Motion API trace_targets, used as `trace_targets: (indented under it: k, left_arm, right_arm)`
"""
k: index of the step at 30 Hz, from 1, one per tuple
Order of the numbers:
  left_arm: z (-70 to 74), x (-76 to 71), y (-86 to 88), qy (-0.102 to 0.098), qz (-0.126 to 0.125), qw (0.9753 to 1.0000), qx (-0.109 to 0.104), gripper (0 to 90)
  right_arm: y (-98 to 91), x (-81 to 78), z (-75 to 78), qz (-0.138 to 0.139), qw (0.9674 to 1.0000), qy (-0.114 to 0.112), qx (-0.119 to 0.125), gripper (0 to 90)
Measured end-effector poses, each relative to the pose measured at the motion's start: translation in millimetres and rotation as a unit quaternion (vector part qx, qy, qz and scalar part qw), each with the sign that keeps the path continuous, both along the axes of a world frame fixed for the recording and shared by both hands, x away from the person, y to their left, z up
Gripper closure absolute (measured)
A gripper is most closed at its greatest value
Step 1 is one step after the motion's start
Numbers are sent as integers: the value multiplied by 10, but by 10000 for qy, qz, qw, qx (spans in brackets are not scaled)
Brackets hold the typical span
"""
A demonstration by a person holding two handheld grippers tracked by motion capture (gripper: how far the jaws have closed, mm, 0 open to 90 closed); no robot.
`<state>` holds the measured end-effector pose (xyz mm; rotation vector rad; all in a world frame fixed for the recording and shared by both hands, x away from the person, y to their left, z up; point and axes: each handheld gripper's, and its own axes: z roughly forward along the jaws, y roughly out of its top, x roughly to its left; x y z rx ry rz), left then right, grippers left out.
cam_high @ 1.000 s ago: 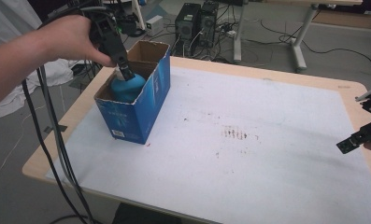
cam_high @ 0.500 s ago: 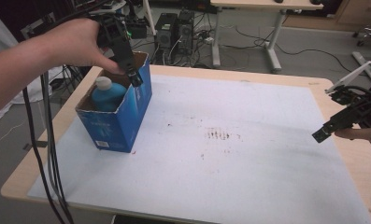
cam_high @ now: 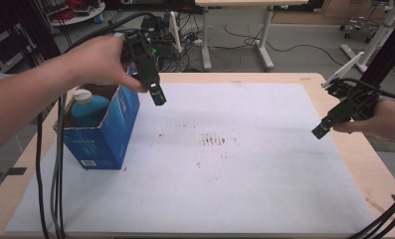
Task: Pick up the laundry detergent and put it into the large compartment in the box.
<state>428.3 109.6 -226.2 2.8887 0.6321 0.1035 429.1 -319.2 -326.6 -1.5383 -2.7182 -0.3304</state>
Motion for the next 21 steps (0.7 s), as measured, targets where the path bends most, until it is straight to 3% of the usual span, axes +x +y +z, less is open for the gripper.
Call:
trace_targets:
  k: [7, 21]
  left_arm:
    - [-83, 30, -172, 26, -124, 9999, 38, 177]
    - [-119, 25, -191, 64, -62, 9999, 96, 176]
  right_arm:
    - [8, -6, 12, 45, 10000, -43, 2, 130]
    - [71, 26, 3, 159, 9999, -55, -7, 130]
